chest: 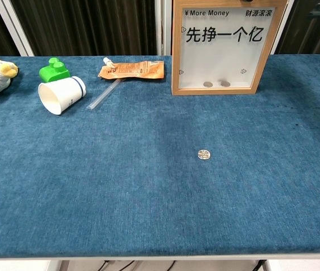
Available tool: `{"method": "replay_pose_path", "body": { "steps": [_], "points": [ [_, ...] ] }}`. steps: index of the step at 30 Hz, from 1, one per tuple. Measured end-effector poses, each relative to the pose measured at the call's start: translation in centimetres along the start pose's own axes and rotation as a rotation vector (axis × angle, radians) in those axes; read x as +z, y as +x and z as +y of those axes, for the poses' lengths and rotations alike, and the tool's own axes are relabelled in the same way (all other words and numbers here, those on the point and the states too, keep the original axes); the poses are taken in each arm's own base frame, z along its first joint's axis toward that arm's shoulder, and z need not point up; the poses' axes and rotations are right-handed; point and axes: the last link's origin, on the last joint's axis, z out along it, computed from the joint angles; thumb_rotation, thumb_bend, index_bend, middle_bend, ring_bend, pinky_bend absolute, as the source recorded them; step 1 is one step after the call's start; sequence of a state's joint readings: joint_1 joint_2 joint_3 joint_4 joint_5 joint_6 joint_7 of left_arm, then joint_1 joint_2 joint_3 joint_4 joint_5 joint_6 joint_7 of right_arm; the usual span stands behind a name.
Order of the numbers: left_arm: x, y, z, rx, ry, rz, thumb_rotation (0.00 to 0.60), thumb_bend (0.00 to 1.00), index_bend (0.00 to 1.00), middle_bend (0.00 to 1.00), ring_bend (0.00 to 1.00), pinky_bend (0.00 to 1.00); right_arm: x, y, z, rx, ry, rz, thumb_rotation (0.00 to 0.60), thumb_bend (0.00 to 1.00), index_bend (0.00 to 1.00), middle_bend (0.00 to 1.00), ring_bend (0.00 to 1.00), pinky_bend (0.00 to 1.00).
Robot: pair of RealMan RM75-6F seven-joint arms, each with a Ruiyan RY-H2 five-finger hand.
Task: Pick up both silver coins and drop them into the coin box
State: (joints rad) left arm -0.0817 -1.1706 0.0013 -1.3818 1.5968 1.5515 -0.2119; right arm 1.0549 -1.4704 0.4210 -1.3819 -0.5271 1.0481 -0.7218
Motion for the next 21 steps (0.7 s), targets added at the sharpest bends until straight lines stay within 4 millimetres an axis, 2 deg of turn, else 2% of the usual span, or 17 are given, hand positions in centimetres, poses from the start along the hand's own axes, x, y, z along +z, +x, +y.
{"method": "replay_pose_path", "body": {
  "steps": [7,11,17,21],
  "points": [
    [0.1,0.0,0.1,0.002,-0.002,0.0,0.6,0.09,0.06,0.01,0.0,0.0,-0.5,0.7,-0.2,0.026,0.036,0.04,0.6,0.38,0.09,0.0,0.0,0.0],
    [0.2,0.1,0.1,0.003,-0.002,0.002,0.6,0.09,0.06,0.01,0.0,0.0,-1.5,1.7,-0.7,0.044,0.101,0.094,0.6,0.38,0.09,0.0,0.0,0.0],
    [0.0,0.1,0.0,-0.001,0.011,0.01,0.6,0.09,0.06,0.01,0.0,0.0,-5.2,2.7,-1.7,0.047,0.281,0.175,0.6,0.38,0.17,0.02,0.0,0.0],
    [-0.1,-0.1,-0.2,0.003,0.017,0.005,0.6,0.09,0.06,0.01,0.0,0.0,-9.1,1.5,-1.2,0.024,0.41,0.197,0.6,0.38,0.18,0.05,0.0,0.0]
  ]
}}
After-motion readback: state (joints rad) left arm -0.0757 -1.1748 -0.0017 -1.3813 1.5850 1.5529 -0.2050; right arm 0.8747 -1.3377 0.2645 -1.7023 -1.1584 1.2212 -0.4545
